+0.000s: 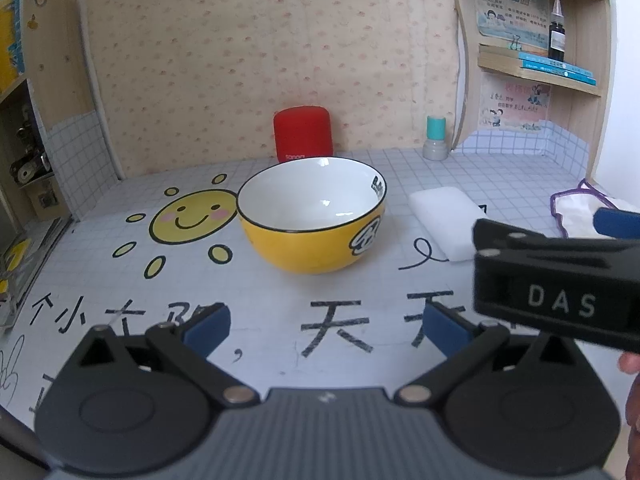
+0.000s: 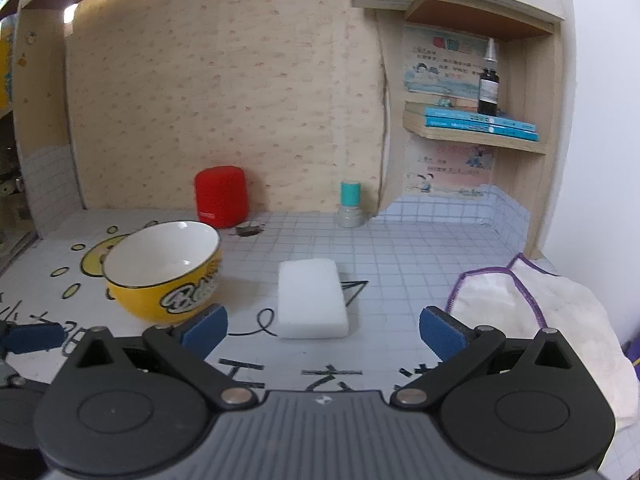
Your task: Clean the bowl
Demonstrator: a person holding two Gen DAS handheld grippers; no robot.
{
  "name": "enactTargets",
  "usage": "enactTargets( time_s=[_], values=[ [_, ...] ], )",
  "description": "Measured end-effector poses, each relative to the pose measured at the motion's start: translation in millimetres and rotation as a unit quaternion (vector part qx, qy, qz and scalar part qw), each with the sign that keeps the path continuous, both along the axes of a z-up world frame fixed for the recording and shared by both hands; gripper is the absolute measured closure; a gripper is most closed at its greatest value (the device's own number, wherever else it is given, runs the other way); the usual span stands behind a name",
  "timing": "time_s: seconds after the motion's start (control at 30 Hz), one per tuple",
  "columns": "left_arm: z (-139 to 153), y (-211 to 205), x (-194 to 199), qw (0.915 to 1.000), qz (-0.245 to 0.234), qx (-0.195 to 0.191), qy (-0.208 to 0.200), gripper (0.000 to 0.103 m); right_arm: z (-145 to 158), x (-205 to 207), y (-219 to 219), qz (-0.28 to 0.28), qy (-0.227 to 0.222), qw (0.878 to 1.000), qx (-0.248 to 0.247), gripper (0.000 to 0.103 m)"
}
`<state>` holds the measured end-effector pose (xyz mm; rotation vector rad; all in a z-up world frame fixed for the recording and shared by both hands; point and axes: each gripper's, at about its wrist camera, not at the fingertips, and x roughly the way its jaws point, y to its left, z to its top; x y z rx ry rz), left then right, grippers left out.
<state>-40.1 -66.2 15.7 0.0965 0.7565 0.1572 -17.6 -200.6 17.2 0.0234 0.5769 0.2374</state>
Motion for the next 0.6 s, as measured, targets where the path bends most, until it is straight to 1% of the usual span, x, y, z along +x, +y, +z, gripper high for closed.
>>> enactTargets(
  time_s=[0.2, 0.43, 0.53, 0.6],
  values=[
    [0.6, 1.7, -3.4, 1.0, -0.004, -0.002, -0.003, 0.0, 1.3, 0.7, -4.4, 0.01, 0.003, 0.999, 0.032, 0.0],
    [0.0, -1.6, -6.1, 0.9998, -0.018, -0.002, -0.002, 0.0, 2.8, 1.5, -9.6, 0.022, 0.008, 0.997, 0.069, 0.0],
    [1.0, -3.5, -7.5, 0.9997, -0.026, 0.0, -0.004, 0.0, 2.3, -0.7, -5.6, 0.032, -0.003, 0.998, 0.05, 0.0],
    [1.4, -3.9, -8.7, 0.9996, -0.028, -0.001, -0.005, 0.0, 0.7, 0.2, -6.4, 0.032, -0.003, 0.999, 0.043, 0.0]
  ],
)
